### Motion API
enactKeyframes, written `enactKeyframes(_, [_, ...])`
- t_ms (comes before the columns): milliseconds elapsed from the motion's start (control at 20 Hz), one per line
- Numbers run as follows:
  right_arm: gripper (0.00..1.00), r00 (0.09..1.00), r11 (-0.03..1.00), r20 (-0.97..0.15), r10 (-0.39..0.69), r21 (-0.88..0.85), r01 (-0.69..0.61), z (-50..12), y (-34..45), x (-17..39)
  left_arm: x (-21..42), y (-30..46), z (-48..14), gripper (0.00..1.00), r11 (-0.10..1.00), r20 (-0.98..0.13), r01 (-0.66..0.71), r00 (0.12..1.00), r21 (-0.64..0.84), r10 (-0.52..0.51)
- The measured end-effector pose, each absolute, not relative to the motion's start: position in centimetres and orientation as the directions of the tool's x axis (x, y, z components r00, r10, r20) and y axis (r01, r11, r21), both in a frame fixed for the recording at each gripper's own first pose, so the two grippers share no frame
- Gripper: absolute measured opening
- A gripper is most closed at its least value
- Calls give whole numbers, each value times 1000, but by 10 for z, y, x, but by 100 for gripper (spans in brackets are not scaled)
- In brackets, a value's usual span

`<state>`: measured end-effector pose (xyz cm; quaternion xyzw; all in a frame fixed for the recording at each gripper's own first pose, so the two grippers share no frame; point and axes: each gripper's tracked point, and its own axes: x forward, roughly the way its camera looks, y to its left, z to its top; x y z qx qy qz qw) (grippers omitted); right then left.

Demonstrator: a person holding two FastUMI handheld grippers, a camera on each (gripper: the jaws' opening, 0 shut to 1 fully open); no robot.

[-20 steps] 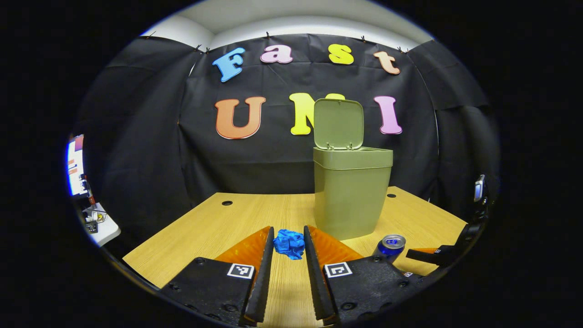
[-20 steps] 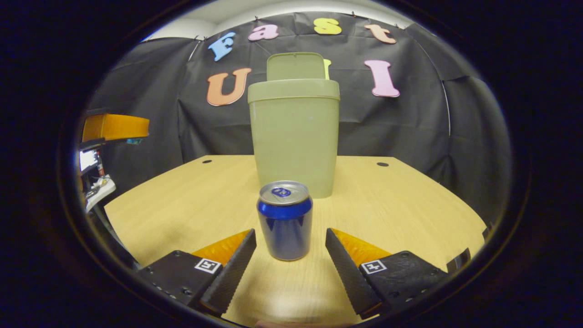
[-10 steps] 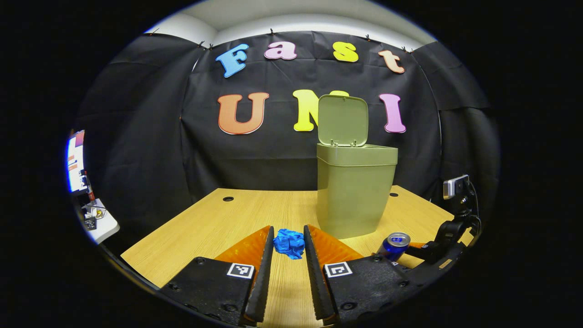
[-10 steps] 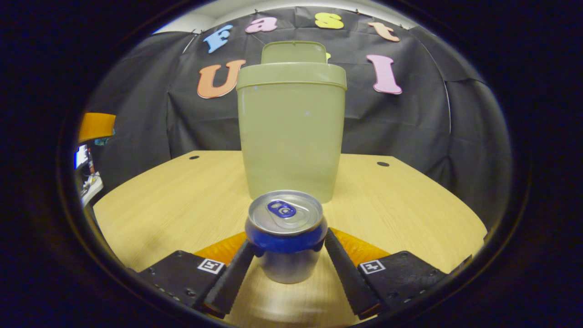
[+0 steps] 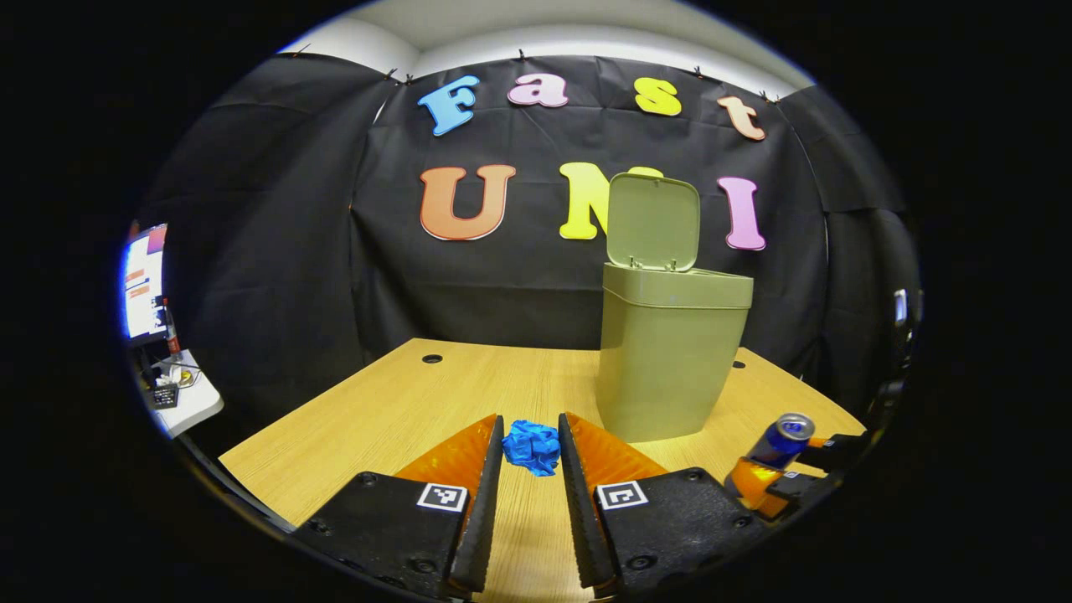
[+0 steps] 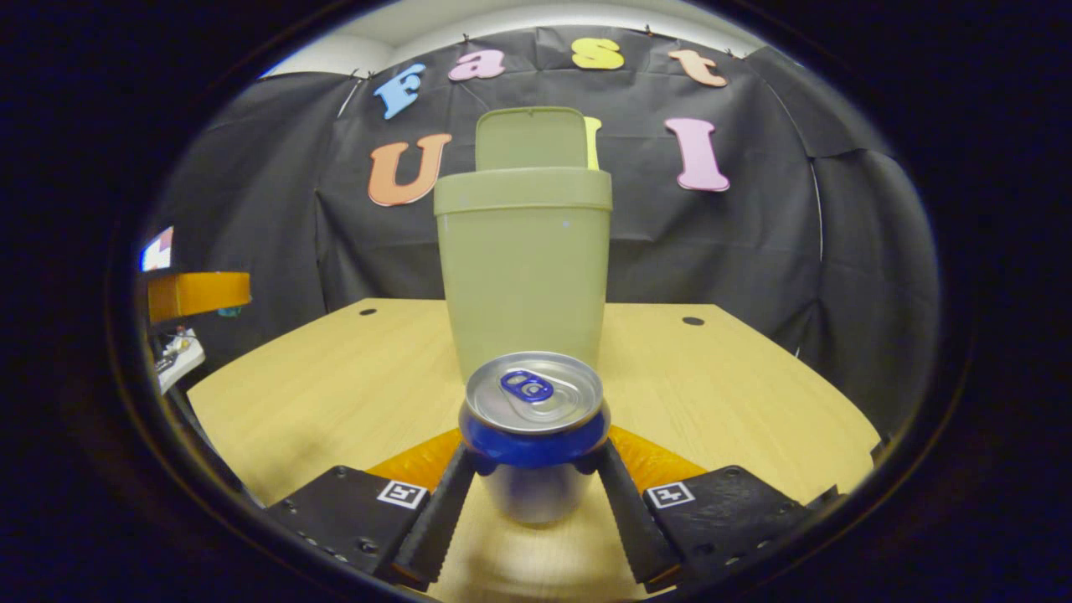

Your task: Press the lid of the desktop garbage bin to open it, pick up the crumpled paper on the desktop and throw it into the bin, then pick up the pop can on the desktop and drop it into the bin, and finally close the garbage bin lid.

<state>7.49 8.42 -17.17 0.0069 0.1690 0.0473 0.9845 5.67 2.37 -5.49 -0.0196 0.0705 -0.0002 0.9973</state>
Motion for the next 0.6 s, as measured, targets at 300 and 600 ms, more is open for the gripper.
enactKeyframes(300, [80, 973, 995, -211, 96, -9, -100, -107, 60, 47, 52, 6, -58, 42, 997, -148, 17, 989, -79, -29])
enactKeyframes(600, [80, 979, 995, -174, 104, 13, -104, -88, 45, 33, 60, -30, -51, 42, 993, -158, 99, 982, -66, -108])
